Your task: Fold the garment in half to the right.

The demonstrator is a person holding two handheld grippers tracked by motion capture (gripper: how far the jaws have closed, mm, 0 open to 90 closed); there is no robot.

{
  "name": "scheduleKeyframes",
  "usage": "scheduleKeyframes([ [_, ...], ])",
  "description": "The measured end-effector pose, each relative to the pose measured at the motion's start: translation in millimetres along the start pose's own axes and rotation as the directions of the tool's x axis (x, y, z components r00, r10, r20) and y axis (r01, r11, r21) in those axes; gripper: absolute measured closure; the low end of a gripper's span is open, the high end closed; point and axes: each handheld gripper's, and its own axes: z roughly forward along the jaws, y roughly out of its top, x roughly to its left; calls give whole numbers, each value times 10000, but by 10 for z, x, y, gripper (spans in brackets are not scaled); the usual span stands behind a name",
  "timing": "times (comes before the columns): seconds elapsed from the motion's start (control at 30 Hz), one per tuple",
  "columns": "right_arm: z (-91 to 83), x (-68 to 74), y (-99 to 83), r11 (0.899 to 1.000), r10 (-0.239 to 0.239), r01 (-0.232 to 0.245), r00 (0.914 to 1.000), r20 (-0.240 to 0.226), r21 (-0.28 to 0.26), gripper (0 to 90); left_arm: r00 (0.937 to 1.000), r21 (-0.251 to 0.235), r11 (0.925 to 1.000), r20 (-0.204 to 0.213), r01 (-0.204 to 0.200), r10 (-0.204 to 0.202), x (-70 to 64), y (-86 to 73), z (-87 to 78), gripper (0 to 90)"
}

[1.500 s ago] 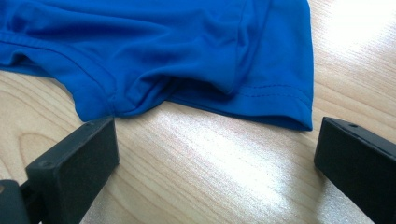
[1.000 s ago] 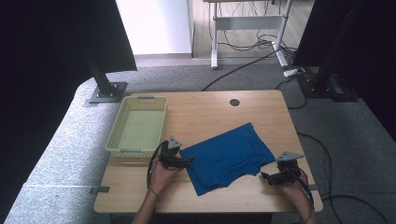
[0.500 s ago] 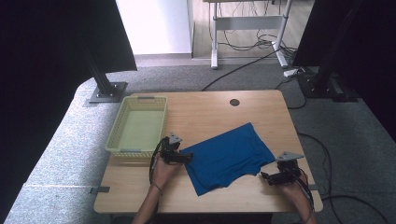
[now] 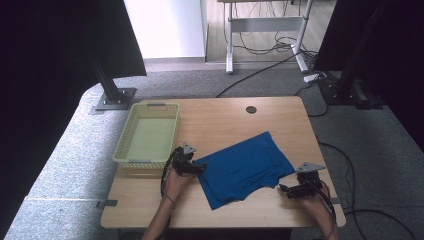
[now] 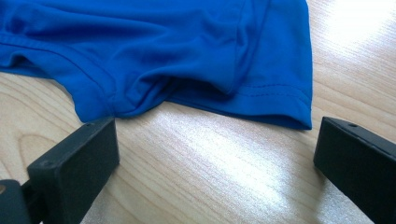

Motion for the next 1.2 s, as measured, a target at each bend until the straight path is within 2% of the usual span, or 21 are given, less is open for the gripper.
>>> scheduleKeyframes([
  [0.03,0,0,0,10000,0,0,10000,4,-2,1,9999,35,9999,62,105,-106,10,1,4,102],
  [0.2,-11,-5,-5,10000,68,-68,10000,35,-62,23,9999,52,9999,30,130,-131,9,1,5,97],
  [0.3,-27,-20,-9,9997,177,-178,9998,-103,-148,44,9999,56,9999,2,156,-156,7,0,4,94],
  [0.47,-58,2,14,9996,48,-52,9999,-152,-283,45,9998,54,9998,-33,178,-178,4,-4,0,94],
  [0.9,-17,174,121,9984,-442,418,9970,-643,-377,45,9998,60,9998,-64,201,-200,2,-7,-4,94],
  [1.2,54,350,226,9950,-927,884,9907,-995,-469,42,9998,58,9998,-65,205,-205,1,-7,-4,94],
])
